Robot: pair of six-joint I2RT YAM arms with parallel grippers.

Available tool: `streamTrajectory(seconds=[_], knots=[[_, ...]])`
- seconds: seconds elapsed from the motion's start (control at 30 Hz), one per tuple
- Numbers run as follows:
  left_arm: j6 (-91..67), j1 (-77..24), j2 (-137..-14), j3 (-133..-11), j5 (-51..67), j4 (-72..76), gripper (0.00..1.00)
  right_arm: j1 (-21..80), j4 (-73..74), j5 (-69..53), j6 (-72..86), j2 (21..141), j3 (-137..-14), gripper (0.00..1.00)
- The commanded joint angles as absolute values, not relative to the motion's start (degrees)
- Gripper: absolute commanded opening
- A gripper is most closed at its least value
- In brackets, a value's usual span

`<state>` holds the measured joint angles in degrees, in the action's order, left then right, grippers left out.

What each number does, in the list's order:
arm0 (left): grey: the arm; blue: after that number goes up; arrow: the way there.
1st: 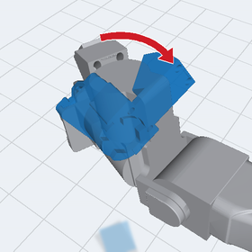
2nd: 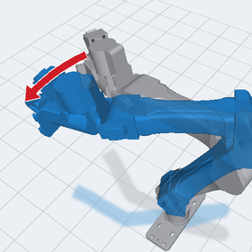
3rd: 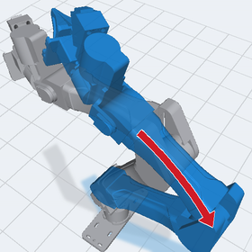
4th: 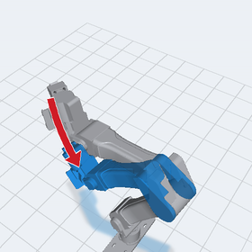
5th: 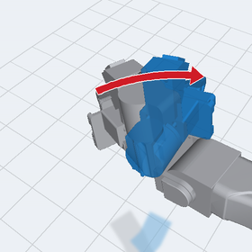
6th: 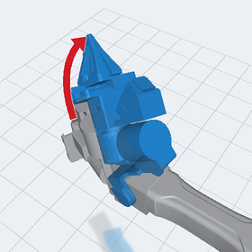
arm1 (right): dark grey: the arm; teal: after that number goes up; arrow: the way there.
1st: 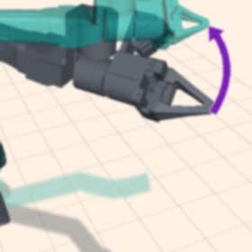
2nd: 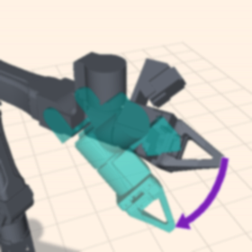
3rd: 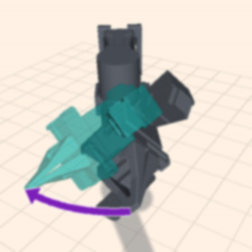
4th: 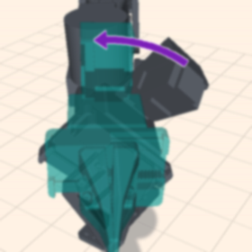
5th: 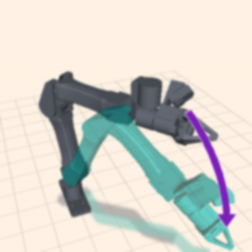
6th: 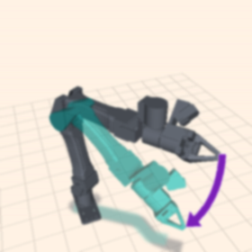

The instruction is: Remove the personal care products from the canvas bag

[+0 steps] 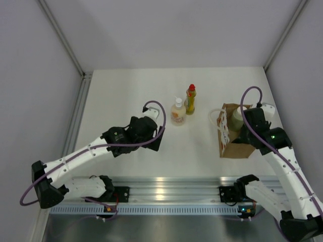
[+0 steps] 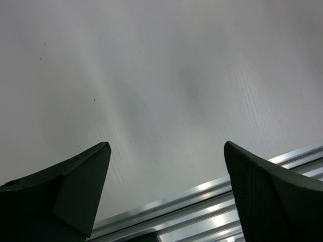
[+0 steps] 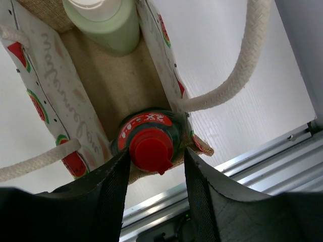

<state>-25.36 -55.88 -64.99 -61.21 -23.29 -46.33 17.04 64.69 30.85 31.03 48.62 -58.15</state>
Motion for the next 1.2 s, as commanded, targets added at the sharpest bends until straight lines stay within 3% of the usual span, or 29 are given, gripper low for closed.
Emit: streamTrajectory(seconds=[0.0,0.27,0.63,0.73,0.93,1.03,1.17], knots=[[-24.87,-56.07,-65.48,-60.03,-25.57,-46.58,0.98,14.86,60.39,29.98,29.53,47.90,-57.66,0.44],[-25.40,-56.07,-65.57,-59.68,-25.40,-46.41,0.98,12.39,56.87,27.86,27.78,48.34,-56.43,0.37],[-25.40,-56.07,-66.01,-59.50,-24.79,-46.32,0.98,11.08,55.46,26.28,26.81,50.01,-56.16,0.35],[-25.31,-56.07,-66.27,-59.59,-24.79,-46.32,0.98,10.99,55.28,25.66,26.46,50.53,-55.99,0.22],[-25.31,-56.07,-66.44,-59.68,-24.87,-46.32,0.98,10.99,54.76,25.31,26.11,50.80,-56.42,0.13],[-25.22,-56.07,-66.36,-59.68,-25.05,-46.41,0.98,10.99,54.32,24.96,25.05,51.24,-57.13,0.00],[-25.23,-55.99,-66.36,-59.68,-25.49,-46.32,0.98,10.99,53.44,24.44,24.08,51.42,-58.27,0.00]])
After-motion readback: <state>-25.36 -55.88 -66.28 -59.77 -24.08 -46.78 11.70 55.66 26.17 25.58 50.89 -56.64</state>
